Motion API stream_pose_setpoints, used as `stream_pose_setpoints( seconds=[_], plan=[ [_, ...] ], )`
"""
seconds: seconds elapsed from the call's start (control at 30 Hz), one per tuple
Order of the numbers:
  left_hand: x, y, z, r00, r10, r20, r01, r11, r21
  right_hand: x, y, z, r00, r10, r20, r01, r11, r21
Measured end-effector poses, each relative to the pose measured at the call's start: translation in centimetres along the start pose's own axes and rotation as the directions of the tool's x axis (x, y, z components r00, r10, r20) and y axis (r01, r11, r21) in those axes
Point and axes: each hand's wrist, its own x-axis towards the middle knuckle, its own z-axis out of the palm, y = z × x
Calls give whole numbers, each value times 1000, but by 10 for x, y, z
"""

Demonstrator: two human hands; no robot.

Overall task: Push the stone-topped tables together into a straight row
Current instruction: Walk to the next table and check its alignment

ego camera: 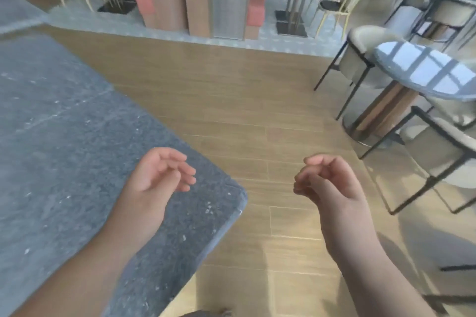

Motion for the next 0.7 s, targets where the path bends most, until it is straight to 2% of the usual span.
stream_pose_setpoints(
  seconds=[0.07, 0.17, 0.37, 0.53, 0.7],
  plan=[
    [10, 0, -4, 989, 16, -145, -12, 1000, 29, 42, 13, 5, 994, 23, 102, -25, 1000, 16],
    [18, -1, 5, 932, 29, -362, -23, 1000, 22, 102, 27, 15, 960, 23, 279, -35, 999, 38],
    [28, 19, 90, 757, 54, -652, -65, 998, 7, 199, 17, 9, 808, -37, 588, -34, 994, 109],
    [48, 50, 176, 633, 48, -772, -46, 999, 24, 258, 0, -20, 654, -29, 756, -64, 994, 94],
    [62, 75, 222, 610, 99, -786, -125, 992, 28, 289, -7, -45, 612, -57, 789, -37, 994, 101]
  ],
)
